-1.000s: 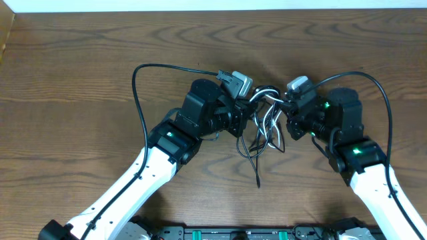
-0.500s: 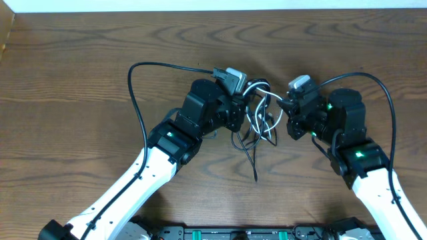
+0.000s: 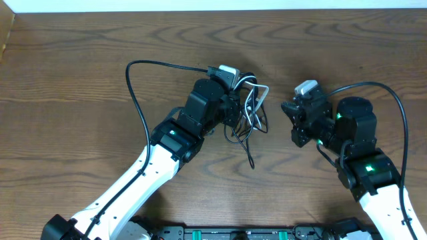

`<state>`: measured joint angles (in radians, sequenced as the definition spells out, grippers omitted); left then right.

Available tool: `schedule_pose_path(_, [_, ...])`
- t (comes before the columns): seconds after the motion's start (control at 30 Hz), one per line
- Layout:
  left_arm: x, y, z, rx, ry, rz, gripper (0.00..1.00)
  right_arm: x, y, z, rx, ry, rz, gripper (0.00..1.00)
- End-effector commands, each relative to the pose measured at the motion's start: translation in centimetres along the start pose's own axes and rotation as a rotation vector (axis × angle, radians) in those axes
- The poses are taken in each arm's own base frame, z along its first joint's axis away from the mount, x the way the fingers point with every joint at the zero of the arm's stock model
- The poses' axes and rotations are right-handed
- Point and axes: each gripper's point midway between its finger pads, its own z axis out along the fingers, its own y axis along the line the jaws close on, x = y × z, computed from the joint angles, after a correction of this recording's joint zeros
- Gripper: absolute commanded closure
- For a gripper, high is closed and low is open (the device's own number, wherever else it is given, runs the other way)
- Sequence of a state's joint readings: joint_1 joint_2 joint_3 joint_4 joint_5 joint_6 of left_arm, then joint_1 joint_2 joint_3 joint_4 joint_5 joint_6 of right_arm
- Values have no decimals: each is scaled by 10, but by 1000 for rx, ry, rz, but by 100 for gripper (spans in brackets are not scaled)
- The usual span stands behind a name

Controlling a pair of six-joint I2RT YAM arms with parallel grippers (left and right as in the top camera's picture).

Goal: Untangle cables

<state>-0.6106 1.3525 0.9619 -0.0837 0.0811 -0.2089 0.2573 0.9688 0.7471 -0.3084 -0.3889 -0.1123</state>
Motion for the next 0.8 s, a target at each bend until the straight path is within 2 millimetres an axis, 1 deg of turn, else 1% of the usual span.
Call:
schedule_pose_path(0.0, [-16,9,-3,-62,-47,4,92,-3,3,-9,-2,-6,15,99])
schedule_pose_path(0.13, [-15,5,-3,-35,-42,-4,92,0,4,-11,-3,2,18,99])
schedule_pose_path(0.17, [-14,0,-2,-6,-37,-7,92,0,4,-11,-2,2,18,96])
schedule_pose_path(0.2, [-13,-8,-3,41,-29,-7,92,1,4,-10,-2,5,17,85])
schedule_pose_path(0.23, [-13,-15,-3,78,-25,-5,92,1,3,-10,-3,8,14,76])
schedule_pose_path(0.27, [-12,-26,-4,141,-17,-8,92,2,3,-8,-3,13,7,61])
schedule_pose_path(0.37, [-13,-39,-7,217,-8,-47,92,4,-2,-2,11,22,9,50])
schedule_pose_path(0.47, [-15,-47,-9,260,-5,-83,92,6,-6,3,22,32,13,47])
schedule_pose_path(0.6, [-16,-57,-12,323,-2,-83,92,9,-11,12,28,47,19,47])
schedule_pose_path(0.67, [-15,-59,-12,332,1,-84,92,12,-15,16,44,59,23,47])
schedule_pose_path(0.77, [-14,-62,-14,351,7,-83,92,19,-28,19,110,86,27,48])
